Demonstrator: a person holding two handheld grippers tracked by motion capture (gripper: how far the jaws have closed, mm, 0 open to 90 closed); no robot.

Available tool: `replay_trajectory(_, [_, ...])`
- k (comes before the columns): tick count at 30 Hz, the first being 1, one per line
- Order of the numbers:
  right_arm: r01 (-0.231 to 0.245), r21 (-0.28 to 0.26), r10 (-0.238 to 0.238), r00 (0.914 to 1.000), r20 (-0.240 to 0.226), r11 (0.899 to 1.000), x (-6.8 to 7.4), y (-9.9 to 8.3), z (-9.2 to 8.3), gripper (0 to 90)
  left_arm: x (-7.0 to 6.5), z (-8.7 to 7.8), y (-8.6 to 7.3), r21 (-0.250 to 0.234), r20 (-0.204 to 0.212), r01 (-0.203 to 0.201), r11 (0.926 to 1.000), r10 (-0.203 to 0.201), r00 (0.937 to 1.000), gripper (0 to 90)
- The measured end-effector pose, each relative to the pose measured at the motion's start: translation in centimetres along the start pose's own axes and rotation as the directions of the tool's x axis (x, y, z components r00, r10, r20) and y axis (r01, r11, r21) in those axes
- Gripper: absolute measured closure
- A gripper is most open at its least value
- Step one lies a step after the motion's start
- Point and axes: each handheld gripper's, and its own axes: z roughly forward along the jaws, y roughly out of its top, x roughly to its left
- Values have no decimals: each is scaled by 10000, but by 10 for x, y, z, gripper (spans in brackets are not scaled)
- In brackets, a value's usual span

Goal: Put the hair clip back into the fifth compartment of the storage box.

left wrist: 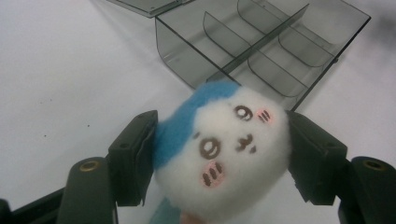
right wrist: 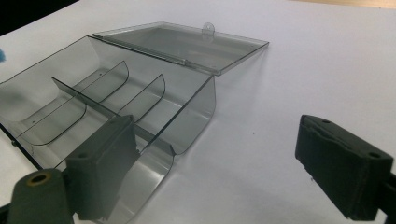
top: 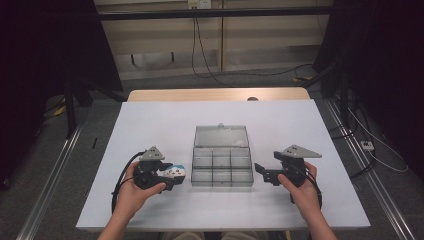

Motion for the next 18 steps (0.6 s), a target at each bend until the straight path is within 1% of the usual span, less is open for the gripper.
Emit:
replay_trajectory(1, [2, -2, -2, 10000, -27, 10000, 0, 0, 0, 123, 0, 0, 1, -28, 17, -32, 10000, 32, 10000, 321])
replay_trajectory(2, [8, -3, -8, 10000, -26, 10000, 1, 0, 0, 123, 0, -1, 3, -19, -62, -57, 10000, 57, 10000, 321])
replay_trajectory(5, [20, 6, -20, 10000, -39, 10000, 1, 0, 0, 123, -2, -3, 8, -83, -41, -129, 9999, 129, 9999, 321])
replay_trajectory(6, [38, -5, -38, 10000, -39, 10000, 1, 0, -1, 123, -3, -4, 10, -81, -11, -214, 9997, 214, 9998, 321])
replay_trajectory(8, [15, -25, -15, 10000, -27, 10000, 1, 1, -1, 123, -4, -4, 13, -126, -24, -172, 9998, 171, 9999, 321])
replay_trajectory(11, [3, -72, -3, 10000, -6, 10000, 0, 1, -2, 123, -6, -3, 18, -152, 9, -216, 9996, 217, 9998, 321])
replay_trajectory(14, [0, -81, 0, 10000, 5, 10000, 0, 1, -3, 123, -6, -1, 25, -98, 161, -186, 9998, 188, 9997, 321])
replay_trajectory(17, [21, -61, -21, 10000, 15, 10000, 0, 0, -3, 123, -7, 1, 31, 1, 173, -220, 9998, 220, 9996, 321])
replay_trajectory(18, [18, -55, -18, 10000, 17, 10000, 0, 0, -3, 123, -7, 1, 33, 3, 110, -254, 9997, 254, 9996, 321])
